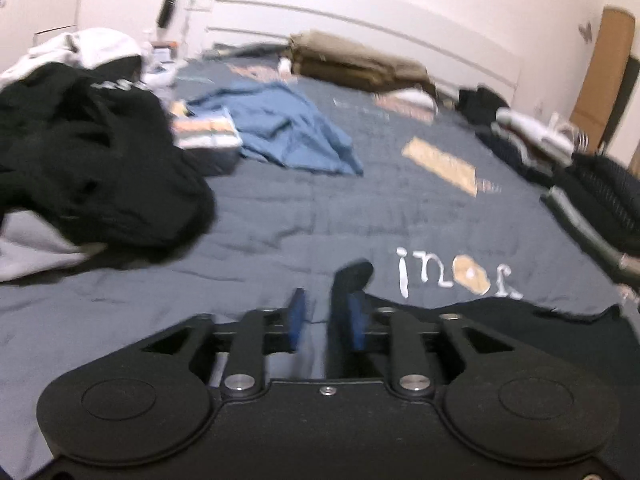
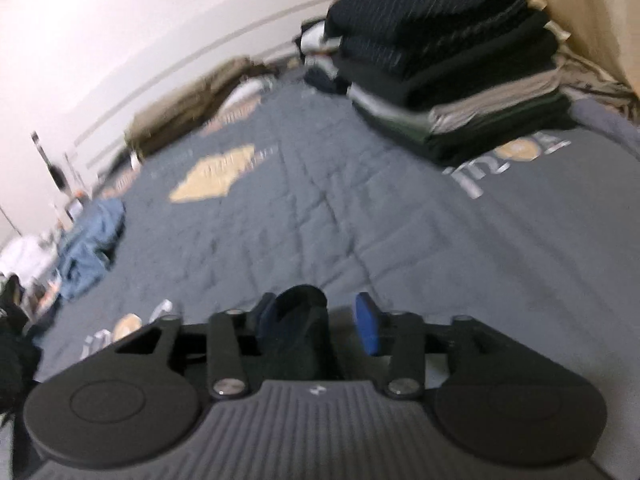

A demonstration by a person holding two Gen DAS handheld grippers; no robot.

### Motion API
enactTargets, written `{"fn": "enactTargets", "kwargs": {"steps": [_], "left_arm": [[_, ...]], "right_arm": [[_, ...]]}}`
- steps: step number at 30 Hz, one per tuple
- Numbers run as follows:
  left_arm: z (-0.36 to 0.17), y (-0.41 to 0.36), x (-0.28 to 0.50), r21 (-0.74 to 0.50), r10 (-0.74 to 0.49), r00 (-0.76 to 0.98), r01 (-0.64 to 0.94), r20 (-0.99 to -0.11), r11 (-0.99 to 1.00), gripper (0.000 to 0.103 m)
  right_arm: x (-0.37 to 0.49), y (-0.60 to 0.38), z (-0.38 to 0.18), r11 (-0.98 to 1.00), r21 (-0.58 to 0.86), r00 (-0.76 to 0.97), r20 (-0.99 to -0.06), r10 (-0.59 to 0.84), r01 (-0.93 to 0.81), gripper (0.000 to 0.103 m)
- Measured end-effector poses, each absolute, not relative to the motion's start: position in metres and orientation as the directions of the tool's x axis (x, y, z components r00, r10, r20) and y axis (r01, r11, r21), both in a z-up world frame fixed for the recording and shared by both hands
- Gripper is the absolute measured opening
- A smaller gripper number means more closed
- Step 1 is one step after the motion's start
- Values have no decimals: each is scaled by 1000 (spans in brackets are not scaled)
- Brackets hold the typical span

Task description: Fold clothes

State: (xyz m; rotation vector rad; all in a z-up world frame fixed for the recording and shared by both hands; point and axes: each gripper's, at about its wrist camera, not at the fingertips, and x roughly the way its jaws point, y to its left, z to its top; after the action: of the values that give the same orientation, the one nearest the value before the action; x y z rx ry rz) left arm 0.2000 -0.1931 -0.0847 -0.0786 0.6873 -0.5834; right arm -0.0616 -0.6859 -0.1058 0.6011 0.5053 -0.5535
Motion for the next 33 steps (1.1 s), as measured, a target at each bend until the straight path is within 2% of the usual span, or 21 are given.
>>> {"fn": "enactTargets", "kwargs": {"steps": [8, 12, 18, 20, 25, 28, 30, 33], "left_arm": [[-47, -122, 111, -442, -632, 599, 454, -491, 774, 35], [-55, -95, 73, -531, -662, 578, 411, -476, 741, 38], [-84, -71, 43, -600, -665, 557, 332, -498, 728, 38], [-88, -72, 35, -556, -651, 561, 362, -512, 749, 38], [-89, -93, 16, -246, -577, 611, 541, -542, 804, 38], [-95, -103, 9, -120, -563, 619, 608, -548, 785, 38], [-99, -105, 8, -81, -559, 619, 627, -552, 775, 38], [-103, -102, 12, -88, -572, 608, 639, -551, 764, 34]], "right_arm": [[-155, -615, -81, 622, 569, 819, -529, -224, 538, 50], [-184, -566, -91, 569, 659, 850, -504, -152, 492, 51], [-190, -501, -110, 566, 686, 851, -522, -54, 456, 51], [-185, -485, -115, 582, 682, 847, -531, -23, 443, 51], [-166, -452, -122, 647, 648, 830, -557, 43, 401, 52], [-157, -438, -125, 675, 633, 822, -566, 69, 379, 52], [-154, -434, -127, 685, 624, 824, -563, 61, 376, 53], [-145, -431, -130, 691, 619, 821, -568, 66, 373, 53]]}}
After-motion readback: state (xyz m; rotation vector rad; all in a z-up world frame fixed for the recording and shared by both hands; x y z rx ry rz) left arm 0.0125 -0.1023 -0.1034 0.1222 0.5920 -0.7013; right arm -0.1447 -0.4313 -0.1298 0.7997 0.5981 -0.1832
